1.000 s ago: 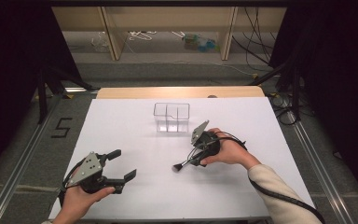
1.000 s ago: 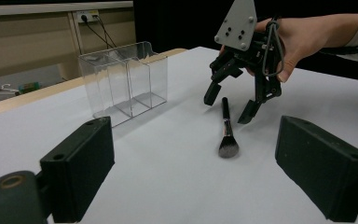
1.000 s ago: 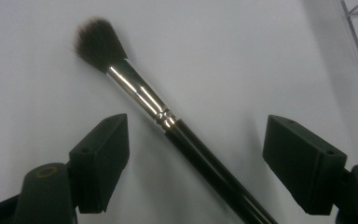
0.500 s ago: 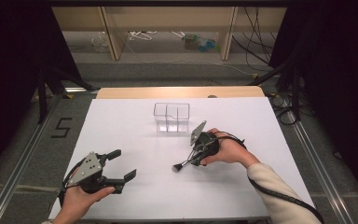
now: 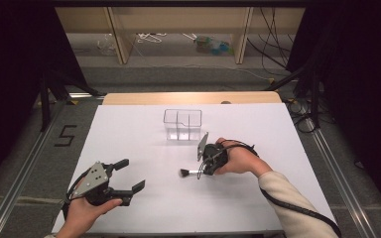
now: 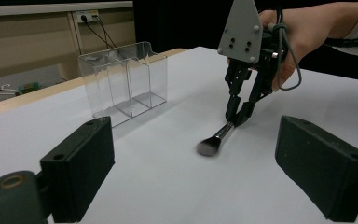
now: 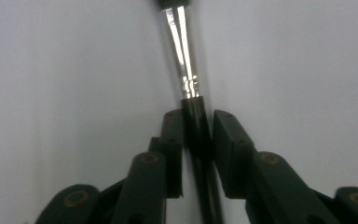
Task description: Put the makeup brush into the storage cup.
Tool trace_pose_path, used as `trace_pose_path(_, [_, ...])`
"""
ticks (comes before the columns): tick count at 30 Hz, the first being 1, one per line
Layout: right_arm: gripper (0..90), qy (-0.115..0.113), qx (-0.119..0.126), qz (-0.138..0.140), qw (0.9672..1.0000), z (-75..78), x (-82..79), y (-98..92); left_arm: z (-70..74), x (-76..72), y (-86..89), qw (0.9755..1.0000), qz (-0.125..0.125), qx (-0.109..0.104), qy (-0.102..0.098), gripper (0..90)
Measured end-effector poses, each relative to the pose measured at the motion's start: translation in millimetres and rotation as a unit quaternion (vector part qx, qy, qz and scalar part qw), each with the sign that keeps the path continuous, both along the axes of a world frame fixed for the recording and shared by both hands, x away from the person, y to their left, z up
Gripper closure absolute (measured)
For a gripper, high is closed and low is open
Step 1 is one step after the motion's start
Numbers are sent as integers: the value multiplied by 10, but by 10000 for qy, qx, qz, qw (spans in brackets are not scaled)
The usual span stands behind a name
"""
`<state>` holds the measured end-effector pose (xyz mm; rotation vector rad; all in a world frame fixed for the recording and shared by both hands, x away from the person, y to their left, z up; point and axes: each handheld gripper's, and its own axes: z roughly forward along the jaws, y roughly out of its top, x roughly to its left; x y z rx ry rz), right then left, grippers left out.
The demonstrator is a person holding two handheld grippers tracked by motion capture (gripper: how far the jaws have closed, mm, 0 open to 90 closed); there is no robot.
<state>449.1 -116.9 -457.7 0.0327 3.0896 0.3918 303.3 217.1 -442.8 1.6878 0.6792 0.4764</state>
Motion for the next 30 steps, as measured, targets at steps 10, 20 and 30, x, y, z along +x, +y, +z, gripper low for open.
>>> trace_pose_path(10, [796,-85,47,-46,9999,0,-34,-10,1,2,0,10000,-20,47,-27,117])
trace_pose_path(20, [796,-239,401,-94,9989,70,-57,-84,0,7,0,9999,-45,80,-47,119])
trace_pose_path(30, [796,-319,1170,-419,9917,175,-100,-288,-7,11,-7,10000,-35,51,-43,120])
